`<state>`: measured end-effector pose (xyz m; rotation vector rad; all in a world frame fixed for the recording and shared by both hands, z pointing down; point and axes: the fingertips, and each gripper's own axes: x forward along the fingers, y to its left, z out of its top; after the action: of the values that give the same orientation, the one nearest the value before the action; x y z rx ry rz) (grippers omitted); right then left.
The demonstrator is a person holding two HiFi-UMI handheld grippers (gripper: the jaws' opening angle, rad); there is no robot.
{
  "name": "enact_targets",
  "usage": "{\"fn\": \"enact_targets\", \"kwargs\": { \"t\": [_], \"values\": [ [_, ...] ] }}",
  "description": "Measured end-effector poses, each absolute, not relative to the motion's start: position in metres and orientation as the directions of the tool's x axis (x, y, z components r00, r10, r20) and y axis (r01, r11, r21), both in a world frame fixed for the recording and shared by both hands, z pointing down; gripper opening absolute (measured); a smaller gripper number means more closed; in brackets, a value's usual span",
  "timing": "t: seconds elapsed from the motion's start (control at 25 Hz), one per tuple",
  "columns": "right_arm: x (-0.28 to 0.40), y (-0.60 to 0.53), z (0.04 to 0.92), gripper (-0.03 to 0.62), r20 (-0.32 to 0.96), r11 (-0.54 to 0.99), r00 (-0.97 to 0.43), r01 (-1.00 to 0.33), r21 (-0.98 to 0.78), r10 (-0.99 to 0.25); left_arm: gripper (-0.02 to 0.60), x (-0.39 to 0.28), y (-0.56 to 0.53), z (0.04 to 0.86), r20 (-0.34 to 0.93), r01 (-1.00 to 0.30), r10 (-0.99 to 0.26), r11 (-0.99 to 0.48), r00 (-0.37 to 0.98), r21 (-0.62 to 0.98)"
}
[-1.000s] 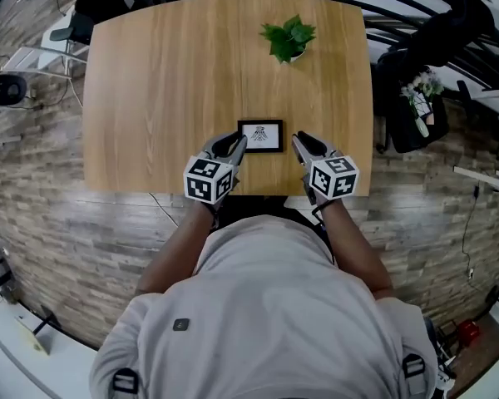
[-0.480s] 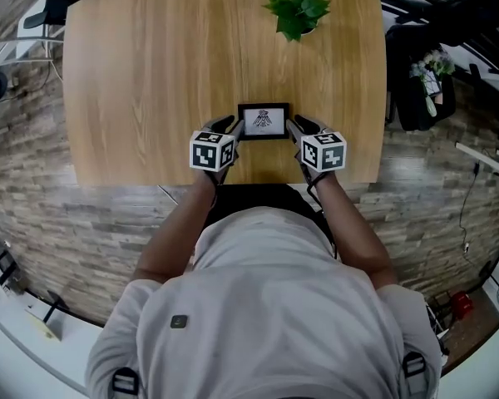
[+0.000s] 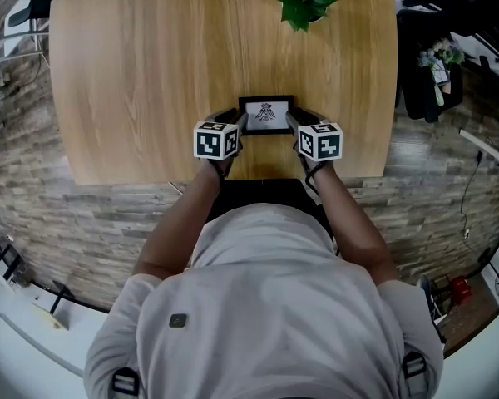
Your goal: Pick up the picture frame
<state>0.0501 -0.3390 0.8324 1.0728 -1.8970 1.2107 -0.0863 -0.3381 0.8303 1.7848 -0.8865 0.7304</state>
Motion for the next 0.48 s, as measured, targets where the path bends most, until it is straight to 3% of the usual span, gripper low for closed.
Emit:
{"fn": "enact_targets", "kwargs": {
  "t": [0.48],
  "values": [
    [0.0431, -0.3379, 0.8394, 0.103, 0.852, 0.257, -0.434, -0.894, -0.367, -0.294, 0.105, -0.0839, -0.3387, 0.8364, 0.830, -0.855, -0.249, -0.298, 0.498, 0.424]
  ]
}}
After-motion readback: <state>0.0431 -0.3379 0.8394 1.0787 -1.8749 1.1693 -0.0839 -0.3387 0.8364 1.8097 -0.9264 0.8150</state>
